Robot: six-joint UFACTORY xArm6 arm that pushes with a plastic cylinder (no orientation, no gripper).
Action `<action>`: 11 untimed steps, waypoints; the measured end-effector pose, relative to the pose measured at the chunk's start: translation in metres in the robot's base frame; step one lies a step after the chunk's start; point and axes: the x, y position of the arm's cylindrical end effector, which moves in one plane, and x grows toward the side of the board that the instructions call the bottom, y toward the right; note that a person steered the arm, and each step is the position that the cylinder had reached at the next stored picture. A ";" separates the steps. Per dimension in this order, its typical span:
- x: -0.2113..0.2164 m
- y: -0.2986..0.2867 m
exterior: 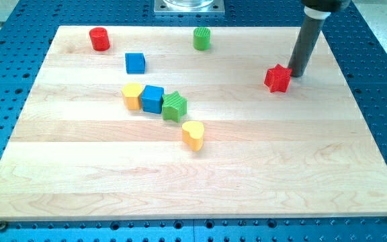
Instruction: Push the red star to the top right side of the board
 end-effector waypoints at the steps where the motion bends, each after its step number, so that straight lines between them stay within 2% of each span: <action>1: 0.041 0.006; 2: 0.071 -0.031; 3: 0.056 -0.043; 5: -0.058 -0.008; 6: -0.076 0.002; 7: -0.052 -0.055; 8: -0.077 -0.071; 9: -0.086 -0.025; 11: -0.096 -0.015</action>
